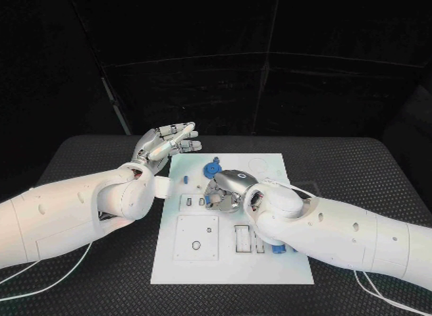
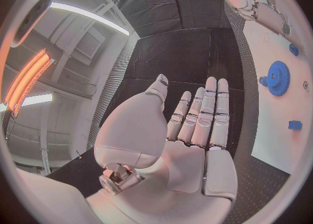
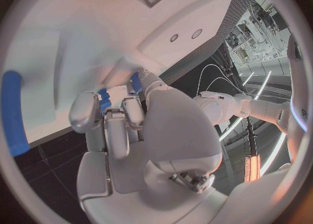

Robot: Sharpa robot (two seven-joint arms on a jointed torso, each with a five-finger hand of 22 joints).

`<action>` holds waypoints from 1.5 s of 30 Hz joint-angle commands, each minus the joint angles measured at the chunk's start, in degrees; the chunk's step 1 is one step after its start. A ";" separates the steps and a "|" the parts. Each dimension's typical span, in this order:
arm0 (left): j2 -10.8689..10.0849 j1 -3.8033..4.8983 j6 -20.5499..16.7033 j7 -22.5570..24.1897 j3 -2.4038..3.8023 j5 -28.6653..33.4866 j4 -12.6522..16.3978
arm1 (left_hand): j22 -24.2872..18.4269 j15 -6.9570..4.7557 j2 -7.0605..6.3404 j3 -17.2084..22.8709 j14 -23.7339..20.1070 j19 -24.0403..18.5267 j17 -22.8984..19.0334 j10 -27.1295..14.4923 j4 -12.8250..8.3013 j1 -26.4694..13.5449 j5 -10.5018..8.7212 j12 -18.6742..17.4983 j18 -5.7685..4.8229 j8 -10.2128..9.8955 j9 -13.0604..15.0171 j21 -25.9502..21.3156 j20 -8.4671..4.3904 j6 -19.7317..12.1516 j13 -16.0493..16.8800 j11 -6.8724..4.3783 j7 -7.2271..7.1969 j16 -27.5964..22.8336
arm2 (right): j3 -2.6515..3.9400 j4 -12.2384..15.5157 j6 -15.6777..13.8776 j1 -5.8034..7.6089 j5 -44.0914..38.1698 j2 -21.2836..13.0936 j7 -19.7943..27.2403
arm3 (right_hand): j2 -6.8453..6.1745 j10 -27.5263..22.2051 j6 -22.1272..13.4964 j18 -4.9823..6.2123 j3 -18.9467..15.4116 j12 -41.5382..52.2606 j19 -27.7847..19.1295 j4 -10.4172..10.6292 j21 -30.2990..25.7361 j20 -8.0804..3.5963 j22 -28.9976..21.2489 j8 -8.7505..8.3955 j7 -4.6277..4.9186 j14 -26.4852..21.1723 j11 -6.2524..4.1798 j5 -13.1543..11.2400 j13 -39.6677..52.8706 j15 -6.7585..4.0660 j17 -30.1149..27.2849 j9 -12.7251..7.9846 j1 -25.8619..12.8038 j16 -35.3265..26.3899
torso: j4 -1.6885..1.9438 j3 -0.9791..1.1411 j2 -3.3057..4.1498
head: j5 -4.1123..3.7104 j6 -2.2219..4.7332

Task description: Assemble the parts on the task board

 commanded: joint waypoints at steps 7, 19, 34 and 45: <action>-0.01 0.10 0.64 0.17 0.05 -0.32 0.11 | -0.09 0.20 0.64 -0.13 0.31 -0.50 -0.11 0.19 -0.19 -0.23 0.14 -0.18 0.54 -0.47 -0.05 -0.22 -0.09 -0.40 -0.02 0.10 4.14 -0.18 | -0.16 -0.23 0.80 -0.13 -0.67 0.02 -1.56 | -0.30 -0.62 -0.92 -0.90 -0.14 -0.54 -0.04 0.44 -0.37 0.45 -0.17 -0.35 0.22 4.94 0.13 -0.15 -0.26 0.53 10.54 0.00 -0.71 -0.17 | -0.03 0.02 -0.01 | -0.02 -0.08; -0.03 0.10 0.71 0.09 0.05 -0.32 0.13 | -0.09 0.20 0.64 -0.13 0.31 -0.50 -0.11 0.19 -0.19 -0.23 0.14 -0.18 0.54 -0.47 -0.05 -0.22 -0.09 -0.40 -0.02 0.10 4.14 -0.18 | -0.16 -0.24 -1.54 -0.14 -0.70 0.14 -2.14 | -2.78 -4.24 -5.03 -0.71 -1.58 -3.65 -0.62 3.03 -0.93 1.21 -1.20 -1.50 1.07 4.81 1.02 -4.07 -4.29 1.30 10.03 0.00 -2.96 -0.41 | -0.02 0.00 -0.02 | -0.05 -0.12; -0.13 0.10 0.71 -0.28 0.05 -0.45 0.01 | -0.09 0.16 0.67 -0.22 0.46 -0.39 -0.13 0.34 -0.29 -0.22 0.14 -0.17 0.59 -0.39 0.03 -0.15 -0.10 0.60 0.00 0.05 4.05 -0.16 | -0.14 2.98 -10.53 -0.87 -0.35 -1.94 1.71 | -5.18 -4.38 -7.63 -0.69 -3.04 -3.33 -0.64 6.00 -1.06 1.71 -1.38 -1.45 1.75 4.79 1.60 -2.44 -4.52 1.83 10.02 0.08 -1.78 -0.44 | -0.07 0.11 -0.07 | 0.12 -0.09; -0.61 0.10 2.81 -4.70 0.05 -6.52 -1.41 | 2.07 -4.35 1.52 -1.45 13.89 10.71 2.99 11.80 -0.92 -0.77 0.10 3.56 0.95 2.16 0.75 5.95 -4.26 11.90 0.75 -3.80 1.01 4.10 | 0.76 10.18 -16.47 -1.00 6.45 -8.88 12.33 | -6.60 -3.22 -13.88 -0.78 -9.80 -1.52 -0.37 8.91 -0.82 2.65 -0.98 -2.33 3.13 5.00 2.84 1.32 -3.21 2.89 11.00 -0.15 1.35 -0.03 | -0.02 0.09 -0.28 | 0.17 0.53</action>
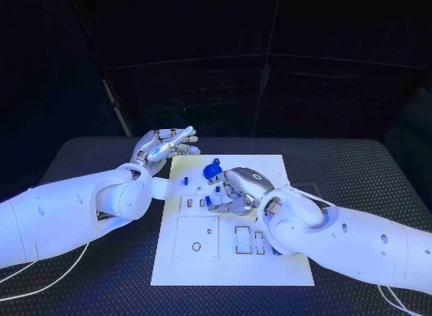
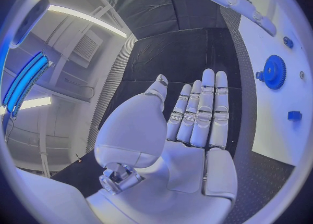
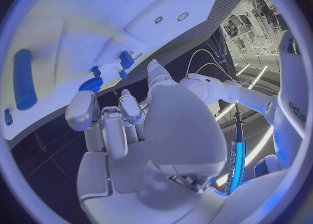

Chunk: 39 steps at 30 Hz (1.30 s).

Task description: Assemble the parts on the task board

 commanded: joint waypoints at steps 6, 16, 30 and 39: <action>-1.02 0.19 3.53 -8.30 0.05 -11.56 -0.88 | 4.88 -5.93 0.09 -1.42 19.19 14.84 8.82 11.76 0.19 -0.85 0.26 4.18 0.91 1.33 0.38 10.51 -6.04 4.87 2.39 -5.02 -4.00 11.96 | 3.12 6.25 -2.41 0.33 12.22 -6.93 12.99 | 1.95 -0.32 -1.28 -0.66 -1.30 0.03 -0.32 -0.13 -0.19 0.67 -0.61 0.22 0.27 5.02 0.36 0.89 -0.35 0.47 10.93 0.06 1.44 0.16 | -0.03 0.10 -0.58 | 0.28 0.15; -2.54 3.03 15.45 -38.16 0.06 -37.28 0.31 | 42.06 -9.59 0.10 -4.58 21.34 23.99 72.98 17.27 2.75 -4.30 0.39 32.21 -3.44 6.59 5.40 44.80 -10.16 8.40 28.04 -9.17 -7.77 69.06 | 6.54 7.74 -1.67 2.88 25.88 -14.50 16.44 | 4.14 -0.78 0.80 -0.43 -0.77 0.00 -1.08 -0.52 -0.73 0.51 -1.74 1.64 -0.11 4.70 0.02 2.30 -0.64 0.21 9.78 0.29 2.38 -0.37 | -0.19 0.50 -1.96 | 0.94 -0.60; 2.90 5.35 25.00 -58.61 -1.90 -54.15 -0.59 | 54.68 -10.09 2.21 -10.30 22.67 27.70 81.02 13.60 8.32 -7.30 0.18 54.43 -4.91 18.70 15.97 53.57 -10.54 2.85 50.79 -9.67 -8.85 74.37 | 7.32 3.85 -1.71 4.72 31.28 -15.08 16.53 | 4.46 -1.10 0.85 -0.22 -0.81 -0.25 -1.72 -0.53 -1.22 0.47 -2.86 1.77 -0.15 4.44 -0.01 2.67 -1.03 0.17 8.77 0.27 2.35 -0.81 | 0.44 0.87 -3.40 | 1.19 -1.84; 7.47 6.58 25.77 -60.31 -3.82 -57.38 -3.28 | 56.04 -10.11 2.85 -11.27 22.92 28.55 81.95 13.94 8.79 -7.09 0.22 55.75 -5.21 20.53 17.79 54.12 -10.56 1.57 52.24 -9.71 -8.89 74.94 | 7.34 2.78 -0.96 4.81 31.37 -14.46 15.69 | 4.61 -1.23 0.91 -0.13 -0.82 -0.35 -2.00 -0.55 -1.44 0.45 -3.33 1.86 -0.18 4.33 -0.03 2.77 -1.19 0.15 8.34 0.28 2.36 -1.00 | 0.49 0.82 -3.47 | 1.04 -2.07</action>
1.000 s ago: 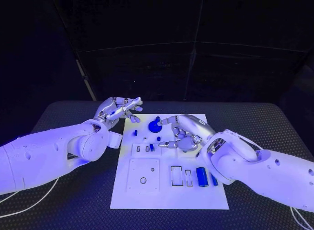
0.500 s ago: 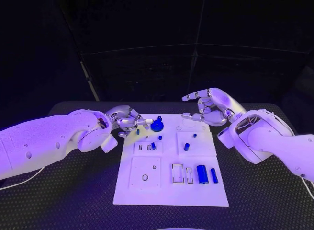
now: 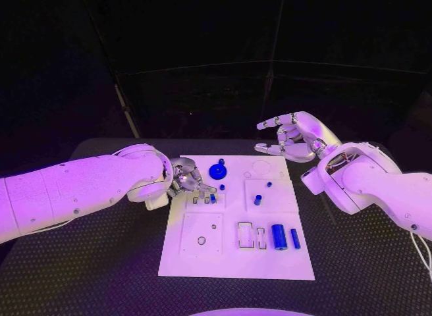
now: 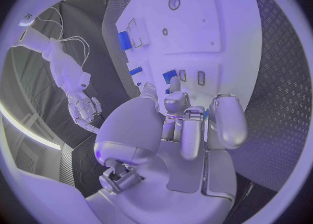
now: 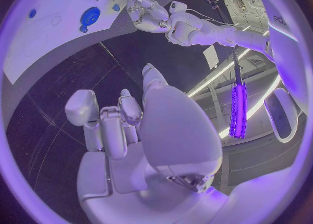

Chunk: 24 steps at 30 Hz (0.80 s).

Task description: Assemble the parts on the task board

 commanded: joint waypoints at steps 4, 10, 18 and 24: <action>2.08 0.42 2.32 -3.16 -0.27 -4.46 -1.46 | 0.93 -0.24 0.66 -0.89 6.14 0.82 15.06 0.25 0.23 -0.11 -0.18 0.72 -0.42 1.12 0.97 0.71 -0.01 -0.84 0.69 -0.05 0.09 0.18 | 0.06 -0.47 0.70 0.13 1.01 0.21 -0.29 | 0.65 -0.42 0.45 -0.11 0.06 -0.33 -0.55 -0.26 -0.30 -0.12 -0.19 0.19 0.04 4.25 -0.02 0.30 -0.11 0.03 8.24 0.01 -0.09 -0.20 | 0.08 0.01 -0.02 | -0.07 -0.17; 3.49 0.59 2.34 -3.38 -0.38 -5.39 -2.25 | 1.44 -0.28 0.89 -1.43 6.14 1.05 15.06 0.28 0.38 -0.49 -0.18 0.98 -0.52 1.86 1.70 0.96 -0.05 -1.21 0.87 -0.11 0.02 0.18 | 0.06 -0.97 1.16 0.14 0.93 0.52 -0.66 | 0.78 -0.57 0.55 -0.06 0.00 -0.46 -0.72 -0.25 -0.45 -0.15 -0.50 0.30 0.00 4.19 -0.06 0.45 -0.31 0.00 7.99 0.01 -0.15 -0.33 | 0.07 -0.02 0.04 | -0.26 -0.31; 5.36 0.70 3.08 -3.60 -0.41 -5.74 -3.89 | 1.78 -0.30 1.02 -1.63 6.14 1.18 15.06 0.33 0.36 -0.58 -0.17 1.14 -0.58 2.23 2.06 1.14 -0.07 -1.37 1.01 -0.14 -0.02 0.18 | 0.05 -1.44 1.28 0.14 0.92 1.00 -0.73 | 0.94 -0.80 0.60 -0.01 -0.09 -0.68 -0.89 -0.26 -0.63 -0.20 -0.80 0.42 -0.04 4.12 -0.11 0.80 -0.62 -0.05 7.76 0.00 -0.20 -0.46 | 0.05 0.02 0.04 | -0.21 -0.67; 6.35 0.77 3.88 -3.73 -0.41 -5.92 -4.88 | 1.97 -0.31 1.17 -1.69 6.14 1.25 15.06 0.33 0.25 -0.46 -0.16 1.23 -0.61 2.51 2.35 1.24 -0.09 -1.57 1.08 -0.15 -0.03 0.18 | 0.05 -1.60 1.28 0.14 0.91 1.17 -0.74 | 0.99 -0.81 0.61 -0.01 -0.12 -0.69 -0.90 -0.27 -0.65 -0.21 -0.83 0.46 -0.06 4.12 -0.13 0.96 -0.64 -0.07 7.73 -0.01 -0.20 -0.48 | 0.06 -0.02 0.04 | -0.27 -0.81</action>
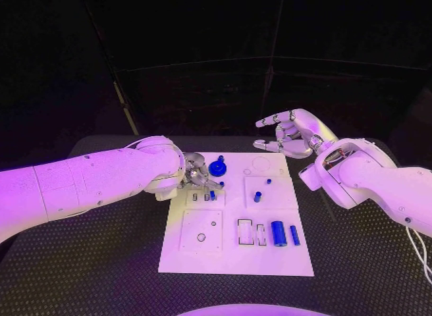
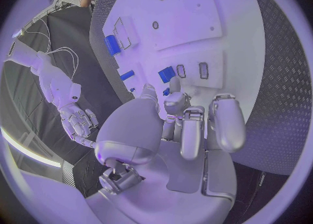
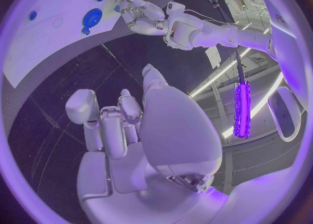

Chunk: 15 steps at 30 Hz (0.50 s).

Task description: Assemble the parts on the task board

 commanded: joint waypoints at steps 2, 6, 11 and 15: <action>0.62 0.16 1.95 -0.69 0.02 -1.21 -0.57 | 0.10 -0.32 0.59 -0.32 6.15 0.37 15.07 0.32 -0.08 0.00 -0.16 0.26 -0.63 0.48 0.23 0.39 -0.05 -0.44 0.11 -0.16 -0.03 0.18 | 0.05 -0.06 0.41 0.12 0.19 0.14 0.03 | 0.71 -0.41 0.41 0.00 -0.13 -0.22 -0.31 -0.28 -0.25 -0.02 -0.11 0.26 0.14 4.10 -0.13 0.38 -0.11 -0.08 7.70 0.00 0.10 -0.24 | -0.01 0.00 -0.01 | -0.09 -0.19; 1.05 0.19 2.68 -0.84 0.01 -1.80 -1.02 | 0.22 -0.33 0.73 -0.33 6.15 0.42 15.07 0.35 -0.21 0.21 -0.16 0.37 -0.65 0.76 0.52 0.44 -0.06 -0.61 0.22 -0.17 -0.05 0.18 | 0.05 -0.15 0.50 0.12 0.19 0.21 -0.02 | 0.72 -0.42 0.42 0.00 -0.14 -0.23 -0.33 -0.29 -0.27 -0.03 -0.15 0.28 0.13 4.09 -0.14 0.44 -0.12 -0.09 7.66 0.00 0.10 -0.26 | -0.02 0.01 -0.02 | -0.09 -0.33; 1.55 0.20 3.67 -0.98 -0.01 -2.22 -1.52 | 0.34 -0.34 0.87 -0.29 6.15 0.46 15.07 0.34 -0.41 0.55 -0.16 0.46 -0.67 1.06 0.84 0.50 -0.07 -0.84 0.28 -0.18 -0.06 0.18 | 0.04 -0.38 0.65 0.11 0.19 0.26 -0.16 | 0.73 -0.45 0.42 0.00 -0.17 -0.26 -0.32 -0.28 -0.28 -0.04 -0.15 0.30 0.13 4.08 -0.15 0.53 -0.16 -0.10 7.61 0.00 0.08 -0.29 | 0.03 -0.09 -0.04 | -0.20 -0.36; 1.90 0.20 4.02 -1.03 -0.02 -2.41 -2.03 | 0.38 -0.34 0.94 -0.27 6.15 0.47 15.07 0.31 -0.53 0.76 -0.16 0.48 -0.68 1.24 1.04 0.52 -0.08 -0.97 0.29 -0.18 -0.07 0.18 | 0.04 -0.52 0.69 0.11 0.19 0.32 -0.20 | 0.74 -0.44 0.43 0.02 -0.20 -0.25 -0.37 -0.27 -0.32 -0.05 -0.24 0.31 0.12 4.07 -0.15 0.58 -0.16 -0.10 7.58 -0.01 0.05 -0.30 | 0.03 0.01 -0.07 | -0.25 -0.42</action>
